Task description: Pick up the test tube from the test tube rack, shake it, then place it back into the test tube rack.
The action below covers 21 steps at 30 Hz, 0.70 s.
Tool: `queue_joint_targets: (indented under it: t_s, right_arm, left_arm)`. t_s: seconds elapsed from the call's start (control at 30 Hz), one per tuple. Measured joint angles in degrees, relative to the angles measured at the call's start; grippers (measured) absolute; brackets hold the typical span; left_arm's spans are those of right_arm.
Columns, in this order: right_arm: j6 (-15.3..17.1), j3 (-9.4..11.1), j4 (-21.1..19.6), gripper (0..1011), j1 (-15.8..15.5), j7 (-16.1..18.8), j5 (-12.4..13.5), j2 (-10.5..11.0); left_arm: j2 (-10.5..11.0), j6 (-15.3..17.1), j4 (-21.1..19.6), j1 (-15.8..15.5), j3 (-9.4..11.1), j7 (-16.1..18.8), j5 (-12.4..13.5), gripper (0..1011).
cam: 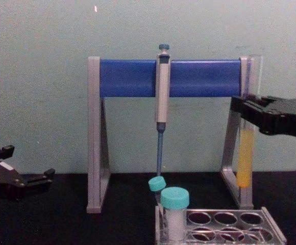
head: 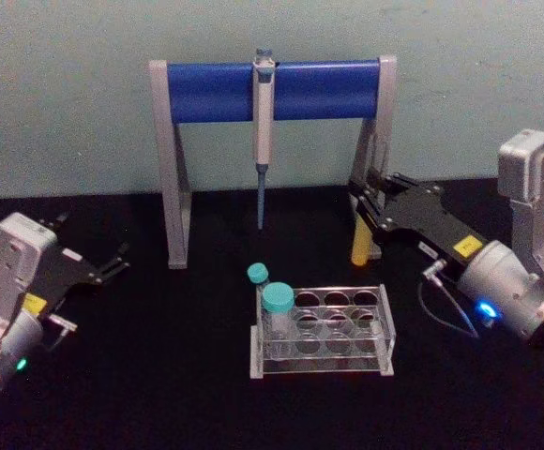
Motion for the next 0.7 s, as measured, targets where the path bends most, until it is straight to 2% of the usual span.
queue_joint_targets:
  t_s: [0.17, 0.33, 0.5, 0.7]
  right_arm:
    - [1.7, 1.0, -3.5, 224, -3.2, -0.4, 0.1, 1.5]
    - [3.3, 1.1, -6.2, 224, -5.5, 0.8, 1.5, 2.6]
    - [4.3, 0.0, -6.6, 224, -5.8, 2.8, 3.2, 2.9]
    - [3.7, -2.1, -4.3, 224, -3.6, 4.9, 4.7, 2.0]
  left_arm:
    - [0.0, 0.0, 0.0, 0.0, 0.0, 0.0, 0.0, 1010]
    - [0.0, 0.0, 0.0, 0.0, 0.0, 0.0, 0.0, 1010]
    - [0.0, 0.0, 0.0, 0.0, 0.0, 0.0, 0.0, 1009]
    - [0.0, 0.0, 0.0, 0.0, 0.0, 0.0, 0.0, 1010]
